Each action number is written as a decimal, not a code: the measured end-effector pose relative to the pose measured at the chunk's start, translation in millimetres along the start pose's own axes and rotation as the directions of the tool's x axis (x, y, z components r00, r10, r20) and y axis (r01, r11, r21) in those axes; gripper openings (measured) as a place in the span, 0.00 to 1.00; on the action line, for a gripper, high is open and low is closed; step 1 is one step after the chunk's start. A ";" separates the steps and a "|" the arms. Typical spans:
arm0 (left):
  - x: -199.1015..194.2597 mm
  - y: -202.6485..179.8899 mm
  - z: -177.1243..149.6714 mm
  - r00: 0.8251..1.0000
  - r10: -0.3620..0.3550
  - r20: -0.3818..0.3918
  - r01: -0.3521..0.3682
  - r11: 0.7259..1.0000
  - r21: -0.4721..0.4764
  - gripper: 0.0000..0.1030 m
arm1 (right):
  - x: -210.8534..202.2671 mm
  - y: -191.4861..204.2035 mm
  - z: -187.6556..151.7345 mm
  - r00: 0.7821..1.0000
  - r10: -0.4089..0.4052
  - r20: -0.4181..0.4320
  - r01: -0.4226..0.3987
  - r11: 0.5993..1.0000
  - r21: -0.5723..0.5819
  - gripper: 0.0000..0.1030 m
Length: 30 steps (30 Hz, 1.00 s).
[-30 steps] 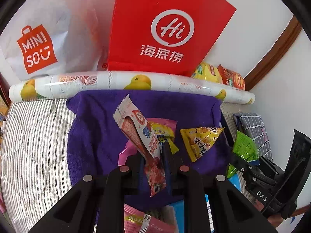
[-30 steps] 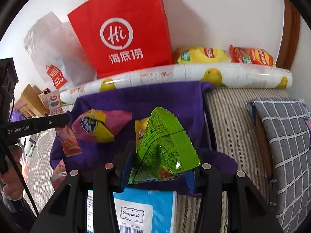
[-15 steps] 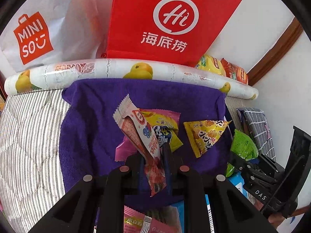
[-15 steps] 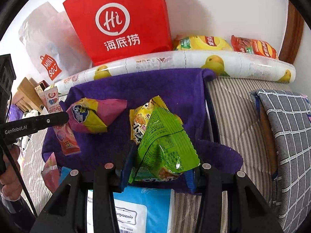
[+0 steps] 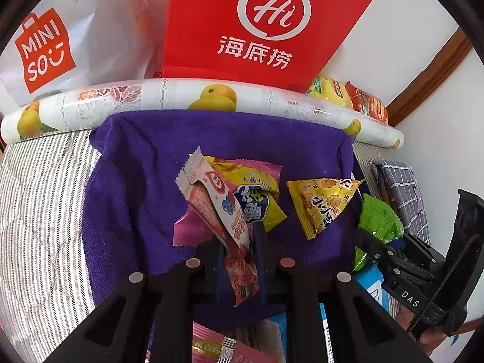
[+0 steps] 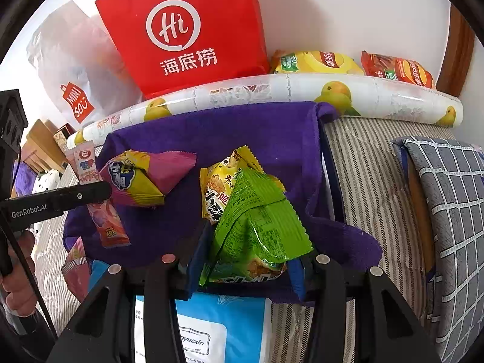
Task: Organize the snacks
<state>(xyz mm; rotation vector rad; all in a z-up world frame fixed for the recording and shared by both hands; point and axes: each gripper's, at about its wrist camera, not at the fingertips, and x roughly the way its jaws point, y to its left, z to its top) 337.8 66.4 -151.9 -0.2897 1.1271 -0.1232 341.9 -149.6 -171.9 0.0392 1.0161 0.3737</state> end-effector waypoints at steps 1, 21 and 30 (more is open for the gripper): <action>0.5 0.1 0.0 1.000 0.000 -0.002 0.000 1.000 0.000 0.17 | 0.2 -0.5 -0.1 1.000 0.002 -0.001 -0.002 1.000 0.004 0.46; -20.1 -4.8 -0.7 0.999 0.005 0.035 -0.006 1.000 0.029 0.55 | -48.8 22.9 1.5 0.989 -0.061 0.136 0.069 0.996 -0.062 0.65; -56.9 -12.6 -15.6 0.995 0.016 0.102 -0.023 0.997 0.076 0.61 | -80.7 28.2 -9.0 0.984 -0.090 0.154 0.094 0.996 -0.013 0.66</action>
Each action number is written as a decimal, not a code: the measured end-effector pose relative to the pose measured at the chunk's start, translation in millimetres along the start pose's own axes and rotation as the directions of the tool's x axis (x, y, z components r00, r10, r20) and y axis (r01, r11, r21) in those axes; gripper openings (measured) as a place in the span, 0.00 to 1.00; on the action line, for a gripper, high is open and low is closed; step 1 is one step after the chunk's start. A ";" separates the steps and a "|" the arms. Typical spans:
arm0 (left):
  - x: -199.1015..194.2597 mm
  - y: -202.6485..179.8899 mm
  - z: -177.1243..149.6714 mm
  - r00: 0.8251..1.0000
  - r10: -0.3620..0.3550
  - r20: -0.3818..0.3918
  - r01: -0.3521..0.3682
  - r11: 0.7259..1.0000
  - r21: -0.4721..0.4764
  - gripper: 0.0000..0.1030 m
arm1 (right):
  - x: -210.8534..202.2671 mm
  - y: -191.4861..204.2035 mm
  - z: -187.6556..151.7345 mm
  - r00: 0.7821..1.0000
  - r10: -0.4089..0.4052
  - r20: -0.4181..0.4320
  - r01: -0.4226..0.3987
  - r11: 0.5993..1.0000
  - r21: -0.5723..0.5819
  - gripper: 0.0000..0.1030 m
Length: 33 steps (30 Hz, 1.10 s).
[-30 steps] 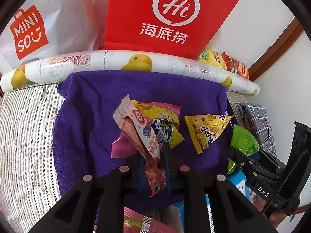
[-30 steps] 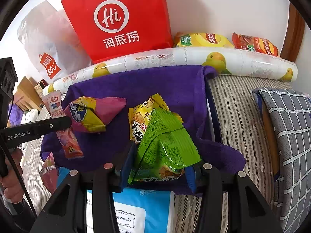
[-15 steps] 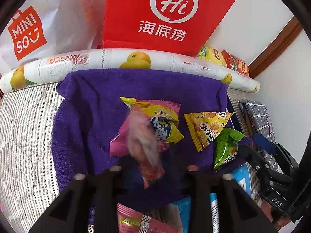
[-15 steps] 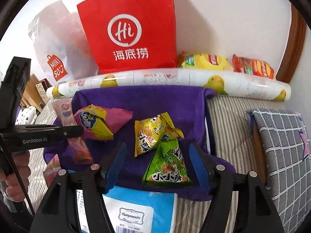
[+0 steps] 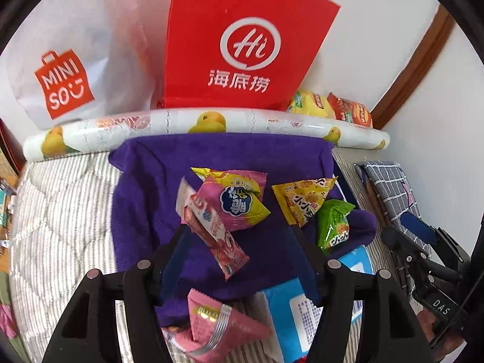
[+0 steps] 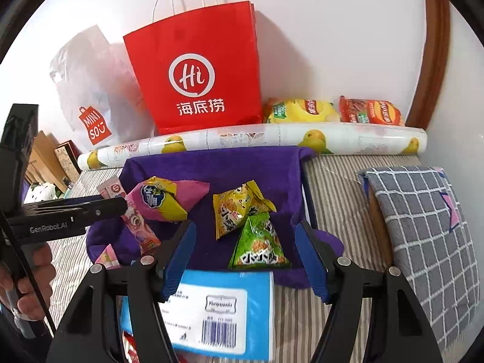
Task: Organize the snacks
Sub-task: 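Open the left tool to drop the pink stick snack while the right tool drops the green bag, then move both tools back to the pile and close the right tool on the white-and-red lychee bag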
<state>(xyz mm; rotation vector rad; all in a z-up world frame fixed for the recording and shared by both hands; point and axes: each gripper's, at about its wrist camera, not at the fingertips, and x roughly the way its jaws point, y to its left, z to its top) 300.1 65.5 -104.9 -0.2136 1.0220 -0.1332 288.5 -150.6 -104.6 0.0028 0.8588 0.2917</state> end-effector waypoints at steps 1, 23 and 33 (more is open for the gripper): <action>-4.0 -0.7 -1.2 1.000 0.002 0.006 -0.002 1.000 0.002 0.63 | -4.4 1.1 -1.1 1.000 -0.008 0.002 0.008 1.000 0.001 0.66; -90.7 12.0 -64.4 0.996 0.033 0.078 -0.032 0.999 -0.013 0.66 | -93.2 37.0 -49.1 0.990 -0.092 0.109 0.092 0.996 0.001 0.84; -113.9 23.4 -101.6 0.996 0.024 0.082 -0.023 1.000 -0.014 0.66 | -102.6 54.4 -87.1 0.995 -0.074 0.062 0.076 0.997 -0.021 0.84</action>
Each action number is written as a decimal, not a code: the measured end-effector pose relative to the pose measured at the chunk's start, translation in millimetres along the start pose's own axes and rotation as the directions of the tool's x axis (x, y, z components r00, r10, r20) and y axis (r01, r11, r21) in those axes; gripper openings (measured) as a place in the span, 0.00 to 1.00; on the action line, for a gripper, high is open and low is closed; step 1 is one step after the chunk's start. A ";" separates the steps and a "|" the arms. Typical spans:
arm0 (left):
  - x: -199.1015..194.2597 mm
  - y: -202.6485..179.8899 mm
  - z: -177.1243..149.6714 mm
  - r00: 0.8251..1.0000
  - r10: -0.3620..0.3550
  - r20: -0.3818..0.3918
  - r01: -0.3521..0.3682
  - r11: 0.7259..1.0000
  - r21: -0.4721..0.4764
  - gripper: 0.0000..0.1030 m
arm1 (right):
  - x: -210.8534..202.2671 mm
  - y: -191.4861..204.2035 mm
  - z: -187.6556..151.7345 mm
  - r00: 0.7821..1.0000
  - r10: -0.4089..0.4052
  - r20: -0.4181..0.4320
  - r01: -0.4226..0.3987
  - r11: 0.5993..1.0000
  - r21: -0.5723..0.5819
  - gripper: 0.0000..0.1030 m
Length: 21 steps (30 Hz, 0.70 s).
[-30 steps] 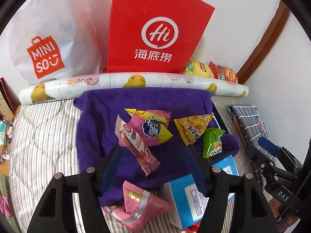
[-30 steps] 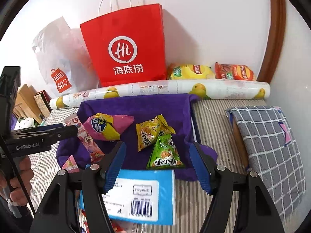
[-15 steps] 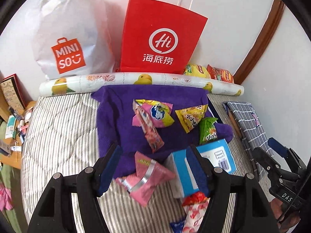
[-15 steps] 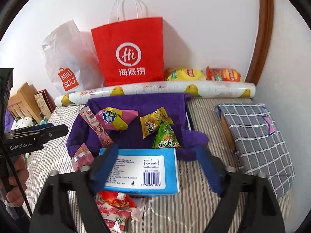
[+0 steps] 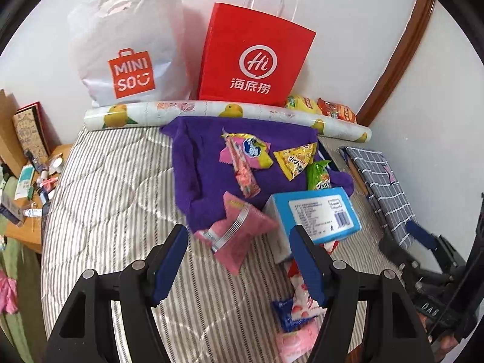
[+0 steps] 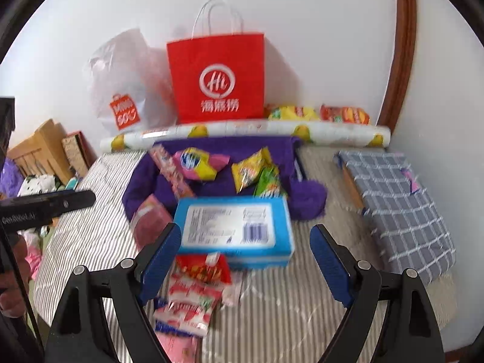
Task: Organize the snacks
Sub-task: 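Move both tools back to the pile and close the right tool on the white-and-red lychee bag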
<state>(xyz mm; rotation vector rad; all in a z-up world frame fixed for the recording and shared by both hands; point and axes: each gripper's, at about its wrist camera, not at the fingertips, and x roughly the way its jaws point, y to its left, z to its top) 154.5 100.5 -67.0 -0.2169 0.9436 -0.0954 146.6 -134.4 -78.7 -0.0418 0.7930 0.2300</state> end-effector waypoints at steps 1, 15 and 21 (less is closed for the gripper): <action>-1.2 1.8 -4.0 1.000 0.001 -0.003 -0.001 1.000 -0.003 0.66 | 1.4 1.2 -5.1 1.000 0.014 -0.018 -0.014 1.000 0.003 0.84; 7.8 23.2 -51.9 0.999 0.007 -0.054 -0.008 1.000 -0.028 0.66 | 42.7 18.6 -73.3 0.967 0.191 -0.168 -0.163 0.973 0.165 0.70; 5.2 33.9 -63.9 0.999 -0.015 -0.052 0.012 0.998 -0.060 0.66 | 59.0 25.0 -82.8 0.951 0.240 -0.194 -0.193 0.954 0.230 0.72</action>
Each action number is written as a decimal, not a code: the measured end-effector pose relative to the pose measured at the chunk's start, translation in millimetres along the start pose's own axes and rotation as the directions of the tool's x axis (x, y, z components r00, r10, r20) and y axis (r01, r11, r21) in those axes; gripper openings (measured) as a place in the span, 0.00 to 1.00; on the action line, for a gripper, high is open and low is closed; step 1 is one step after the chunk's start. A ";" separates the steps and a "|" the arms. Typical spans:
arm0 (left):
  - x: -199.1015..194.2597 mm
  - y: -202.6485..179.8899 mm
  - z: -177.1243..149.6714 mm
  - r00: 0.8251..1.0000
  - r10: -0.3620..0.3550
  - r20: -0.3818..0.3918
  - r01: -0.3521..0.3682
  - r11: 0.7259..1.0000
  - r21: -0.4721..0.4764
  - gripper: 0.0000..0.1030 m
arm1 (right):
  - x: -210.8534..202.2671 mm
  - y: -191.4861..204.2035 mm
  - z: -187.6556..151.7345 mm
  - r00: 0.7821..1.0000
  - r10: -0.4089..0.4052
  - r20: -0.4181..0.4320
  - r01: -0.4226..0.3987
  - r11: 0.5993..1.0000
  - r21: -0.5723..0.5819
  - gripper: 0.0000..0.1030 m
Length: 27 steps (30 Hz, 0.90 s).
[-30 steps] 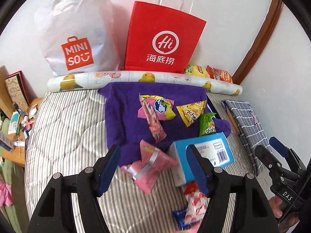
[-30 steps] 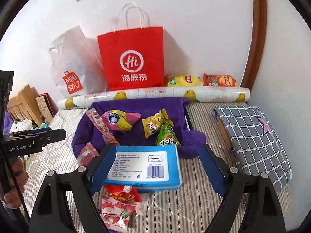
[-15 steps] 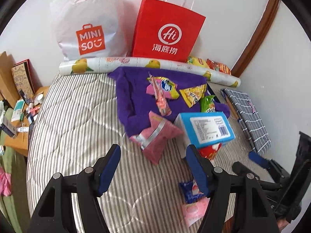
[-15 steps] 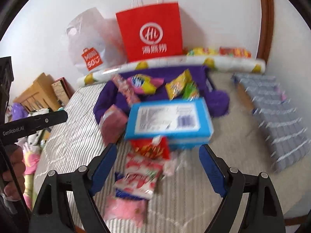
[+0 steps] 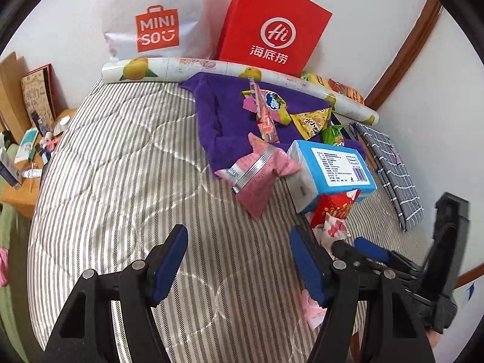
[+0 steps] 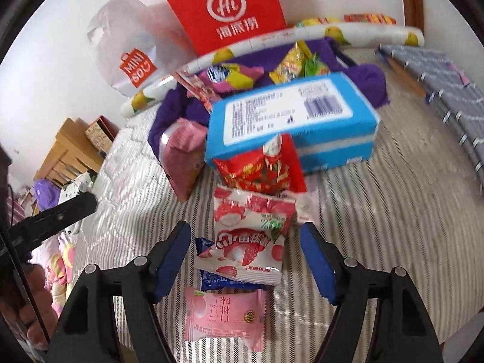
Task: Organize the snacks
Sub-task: 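Move both tools back to the pile and close the right tool on the white-and-red lychee bag, then close the left tool on the pink bag with silver band while the right tool lifts the lychee bag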
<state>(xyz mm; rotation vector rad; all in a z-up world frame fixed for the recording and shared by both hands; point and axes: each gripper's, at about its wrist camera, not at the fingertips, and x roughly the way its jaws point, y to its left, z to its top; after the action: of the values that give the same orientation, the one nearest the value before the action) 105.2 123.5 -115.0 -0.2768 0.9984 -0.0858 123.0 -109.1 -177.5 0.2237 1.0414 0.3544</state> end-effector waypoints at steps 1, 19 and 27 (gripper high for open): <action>-1.1 2.5 -2.2 1.000 -0.003 0.001 0.003 1.000 -0.007 0.66 | 4.5 0.8 -1.1 1.000 -0.003 -0.009 0.003 1.000 0.002 0.72; -9.1 4.4 -12.1 1.000 0.005 0.012 -0.005 1.000 -0.019 0.66 | 3.5 -6.5 -6.6 1.000 -0.010 0.003 0.010 1.000 0.020 0.52; 26.2 -11.9 4.8 1.000 -0.018 -0.017 0.018 1.000 0.024 0.66 | -31.9 -20.9 -2.4 0.997 -0.025 0.071 0.028 0.998 -0.049 0.52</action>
<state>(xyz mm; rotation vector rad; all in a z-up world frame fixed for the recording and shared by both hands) 124.1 107.8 -130.8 -0.2634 1.0110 -0.1164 110.2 -140.8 -160.4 0.1762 0.9639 0.3458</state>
